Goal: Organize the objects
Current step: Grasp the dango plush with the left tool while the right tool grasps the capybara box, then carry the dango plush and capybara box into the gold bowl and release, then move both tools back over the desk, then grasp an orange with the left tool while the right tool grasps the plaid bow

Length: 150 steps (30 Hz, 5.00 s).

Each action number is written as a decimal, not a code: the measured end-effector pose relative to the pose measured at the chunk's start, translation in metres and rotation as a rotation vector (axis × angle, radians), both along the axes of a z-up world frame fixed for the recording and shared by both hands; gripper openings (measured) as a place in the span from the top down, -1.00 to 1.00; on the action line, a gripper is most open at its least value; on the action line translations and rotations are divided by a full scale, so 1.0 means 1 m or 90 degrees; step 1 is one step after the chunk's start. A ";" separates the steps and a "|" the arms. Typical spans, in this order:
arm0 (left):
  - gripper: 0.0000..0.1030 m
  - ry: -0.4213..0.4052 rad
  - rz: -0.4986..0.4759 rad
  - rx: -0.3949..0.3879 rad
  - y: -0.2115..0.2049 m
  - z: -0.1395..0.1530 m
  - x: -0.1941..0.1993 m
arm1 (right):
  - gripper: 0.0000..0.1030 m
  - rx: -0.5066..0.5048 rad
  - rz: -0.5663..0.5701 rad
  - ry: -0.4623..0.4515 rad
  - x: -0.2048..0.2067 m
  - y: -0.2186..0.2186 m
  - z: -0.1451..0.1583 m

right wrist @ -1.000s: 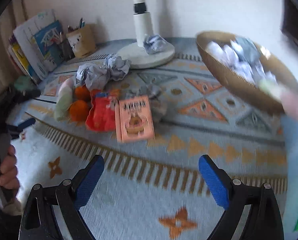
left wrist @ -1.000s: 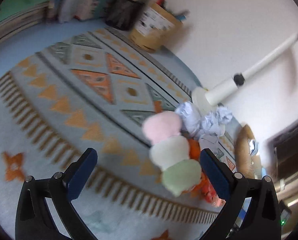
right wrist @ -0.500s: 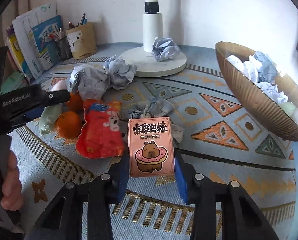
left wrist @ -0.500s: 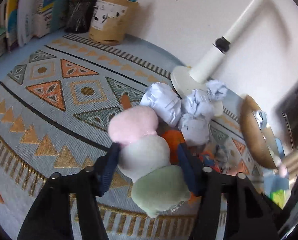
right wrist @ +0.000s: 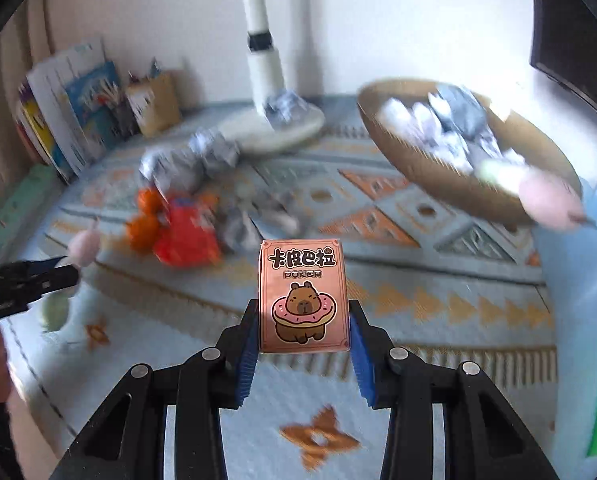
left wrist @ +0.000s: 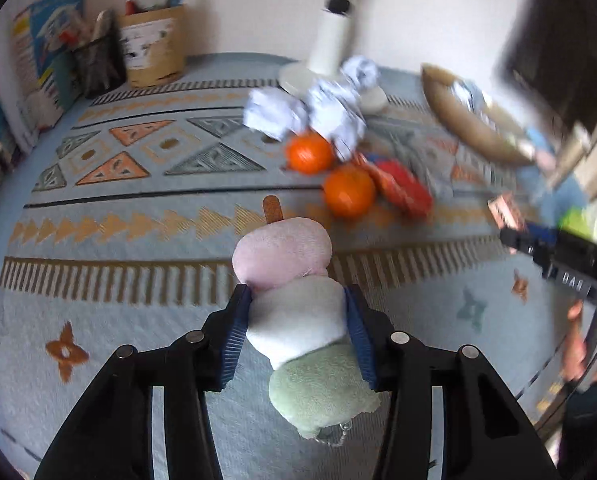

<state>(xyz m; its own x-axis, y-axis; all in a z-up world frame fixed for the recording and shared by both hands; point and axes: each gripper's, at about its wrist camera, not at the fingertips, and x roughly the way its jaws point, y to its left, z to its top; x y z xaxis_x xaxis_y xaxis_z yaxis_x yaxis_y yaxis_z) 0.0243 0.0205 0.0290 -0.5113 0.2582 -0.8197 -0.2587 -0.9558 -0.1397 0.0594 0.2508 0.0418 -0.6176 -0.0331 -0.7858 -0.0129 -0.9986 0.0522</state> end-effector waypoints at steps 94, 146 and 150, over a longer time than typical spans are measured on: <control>-0.99 0.114 0.284 0.081 -0.030 -0.006 -0.003 | -0.50 -0.031 0.018 0.098 0.007 -0.003 0.006; 0.33 0.098 0.016 0.051 0.047 0.002 0.000 | 0.64 -0.015 0.082 0.073 -0.024 -0.015 0.022; 0.33 0.094 0.024 0.049 0.054 -0.001 0.014 | 0.63 -0.026 0.090 0.021 0.015 -0.006 0.003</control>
<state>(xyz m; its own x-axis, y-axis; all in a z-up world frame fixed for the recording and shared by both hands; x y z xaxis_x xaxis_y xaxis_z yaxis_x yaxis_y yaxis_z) 0.0380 0.0743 0.0278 -0.6354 0.2957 -0.7133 -0.2457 -0.9532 -0.1763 0.0741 0.2448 0.0451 -0.6304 -0.1535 -0.7610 0.1300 -0.9873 0.0914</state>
